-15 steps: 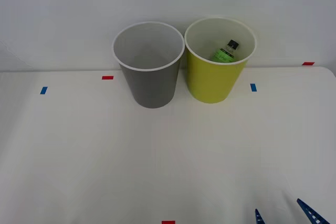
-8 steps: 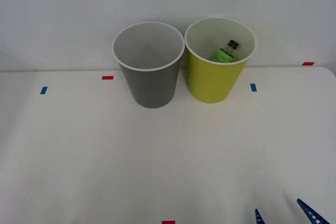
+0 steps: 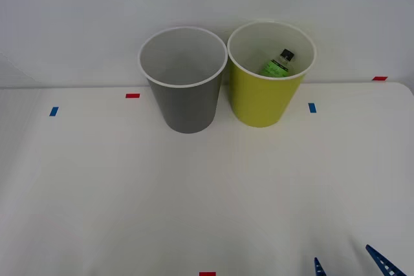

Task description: Put cans in the gray bin and PET bottles in the light green bin.

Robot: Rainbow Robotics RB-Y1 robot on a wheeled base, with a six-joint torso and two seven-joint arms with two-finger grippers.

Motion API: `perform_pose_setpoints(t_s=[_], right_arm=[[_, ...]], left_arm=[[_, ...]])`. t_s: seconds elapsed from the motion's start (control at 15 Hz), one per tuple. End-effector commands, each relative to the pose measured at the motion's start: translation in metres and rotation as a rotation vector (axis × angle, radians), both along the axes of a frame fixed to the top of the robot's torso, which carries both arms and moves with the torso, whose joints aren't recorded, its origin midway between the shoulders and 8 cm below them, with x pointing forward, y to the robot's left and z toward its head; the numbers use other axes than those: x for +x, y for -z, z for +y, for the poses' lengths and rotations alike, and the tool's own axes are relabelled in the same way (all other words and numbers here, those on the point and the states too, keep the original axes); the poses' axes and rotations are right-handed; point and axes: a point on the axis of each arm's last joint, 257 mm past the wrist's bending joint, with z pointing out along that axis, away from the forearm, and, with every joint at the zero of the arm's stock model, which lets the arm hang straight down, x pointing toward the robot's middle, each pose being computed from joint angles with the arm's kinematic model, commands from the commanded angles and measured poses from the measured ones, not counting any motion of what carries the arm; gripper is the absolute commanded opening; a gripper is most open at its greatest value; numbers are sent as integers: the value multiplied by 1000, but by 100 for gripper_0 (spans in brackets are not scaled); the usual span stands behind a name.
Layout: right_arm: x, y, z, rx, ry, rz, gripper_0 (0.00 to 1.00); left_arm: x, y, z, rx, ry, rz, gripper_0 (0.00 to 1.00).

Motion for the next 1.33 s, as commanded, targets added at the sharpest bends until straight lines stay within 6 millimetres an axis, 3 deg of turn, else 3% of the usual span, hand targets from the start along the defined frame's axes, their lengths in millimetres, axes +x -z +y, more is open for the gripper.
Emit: perform_pose_setpoints(t_s=[0.07,1.33], right_arm=[[0,0,0,0,0,0,100],[0,0,0,0,0,0,100]], left_arm=[[0,0,0,0,0,0,100],[0,0,0,0,0,0,100]])
